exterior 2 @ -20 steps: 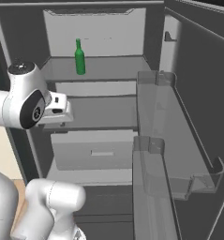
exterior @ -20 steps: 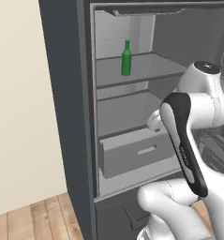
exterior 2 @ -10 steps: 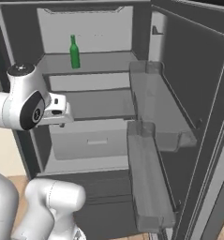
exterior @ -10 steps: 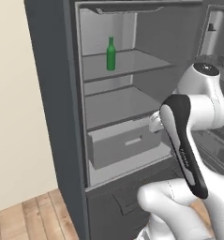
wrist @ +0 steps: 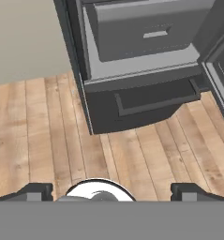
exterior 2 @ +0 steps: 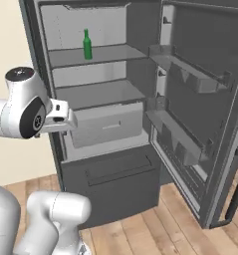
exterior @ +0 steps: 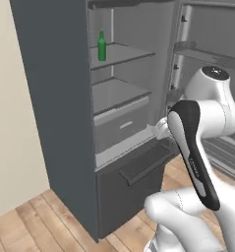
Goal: Place the beer on the top shelf of the fridge to keep it out of children's reach, and place the lemon and kiwi on lower shelves for easy access.
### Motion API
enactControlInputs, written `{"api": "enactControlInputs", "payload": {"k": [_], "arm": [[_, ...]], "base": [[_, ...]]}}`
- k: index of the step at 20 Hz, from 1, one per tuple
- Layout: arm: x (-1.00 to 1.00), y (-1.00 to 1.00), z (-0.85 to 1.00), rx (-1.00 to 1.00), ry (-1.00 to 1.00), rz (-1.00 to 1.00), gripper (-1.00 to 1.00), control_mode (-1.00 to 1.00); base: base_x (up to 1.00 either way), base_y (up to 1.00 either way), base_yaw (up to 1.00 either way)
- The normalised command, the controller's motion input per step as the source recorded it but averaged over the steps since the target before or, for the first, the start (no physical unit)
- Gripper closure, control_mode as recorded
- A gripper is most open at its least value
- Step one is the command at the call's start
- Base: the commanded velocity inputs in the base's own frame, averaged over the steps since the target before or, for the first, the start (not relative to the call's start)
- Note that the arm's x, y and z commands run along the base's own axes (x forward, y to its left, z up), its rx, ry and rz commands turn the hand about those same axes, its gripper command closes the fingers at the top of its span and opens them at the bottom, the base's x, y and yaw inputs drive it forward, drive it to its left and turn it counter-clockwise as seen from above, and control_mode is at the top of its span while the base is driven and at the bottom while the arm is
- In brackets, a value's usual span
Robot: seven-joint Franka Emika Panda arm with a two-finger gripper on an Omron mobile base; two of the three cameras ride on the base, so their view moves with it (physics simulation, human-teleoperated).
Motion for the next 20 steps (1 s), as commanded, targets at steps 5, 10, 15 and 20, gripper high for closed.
{"api": "enactControlInputs", "payload": {"k": [5,10,15,20], "arm": [[0.0,0.0,0.0,0.0,0.0,0.0,-1.0,1.0],[0.0,0.0,0.0,0.0,0.0,0.0,-1.0,1.0],[0.0,0.0,0.0,0.0,0.0,0.0,-1.0,1.0],[0.0,0.0,0.0,0.0,0.0,0.0,-1.0,1.0]], "base": [[-0.49,-0.05,-0.7],[-0.12,-0.43,-0.73],[0.04,-0.69,-0.64],[0.35,-0.64,-0.53]]}}
